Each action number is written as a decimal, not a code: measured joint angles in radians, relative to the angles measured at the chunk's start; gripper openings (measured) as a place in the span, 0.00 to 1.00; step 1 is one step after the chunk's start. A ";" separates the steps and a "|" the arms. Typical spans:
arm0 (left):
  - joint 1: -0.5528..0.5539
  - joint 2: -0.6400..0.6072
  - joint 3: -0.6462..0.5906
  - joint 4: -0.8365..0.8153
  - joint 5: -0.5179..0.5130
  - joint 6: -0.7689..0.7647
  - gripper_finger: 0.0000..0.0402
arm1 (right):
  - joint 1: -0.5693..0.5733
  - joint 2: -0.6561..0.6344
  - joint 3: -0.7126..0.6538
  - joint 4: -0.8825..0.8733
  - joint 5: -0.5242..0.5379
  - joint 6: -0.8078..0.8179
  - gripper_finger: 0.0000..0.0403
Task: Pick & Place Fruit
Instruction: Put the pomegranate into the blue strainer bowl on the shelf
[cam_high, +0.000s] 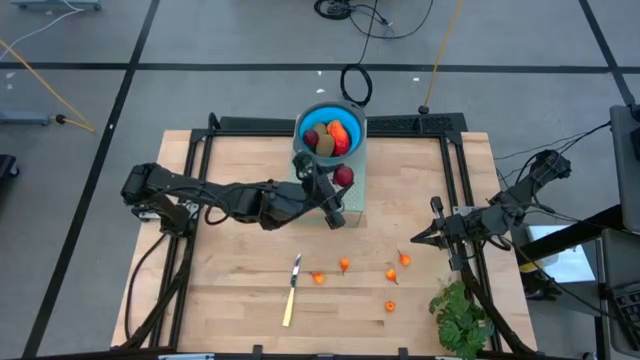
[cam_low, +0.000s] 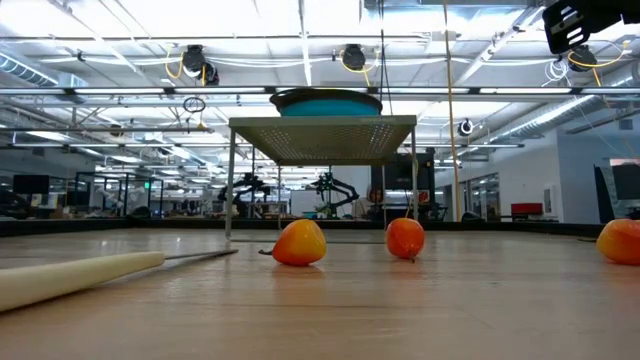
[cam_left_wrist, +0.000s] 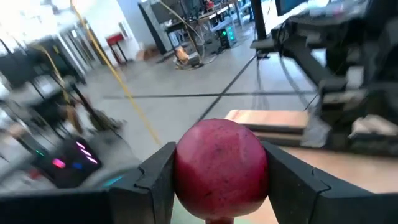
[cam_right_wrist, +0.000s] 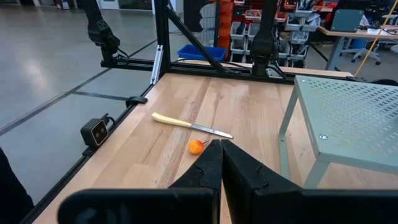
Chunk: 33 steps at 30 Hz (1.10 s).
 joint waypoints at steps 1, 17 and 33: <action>-0.002 0.000 0.000 0.000 -0.006 0.049 0.50 | 0.000 0.000 0.000 0.000 0.000 0.000 0.00; -0.043 0.000 0.000 0.084 -0.016 0.969 0.51 | 0.000 0.000 0.000 -0.004 0.003 0.000 0.00; -0.066 0.001 -0.001 0.211 -0.013 0.710 0.51 | 0.000 0.000 0.000 -0.006 0.004 0.000 0.00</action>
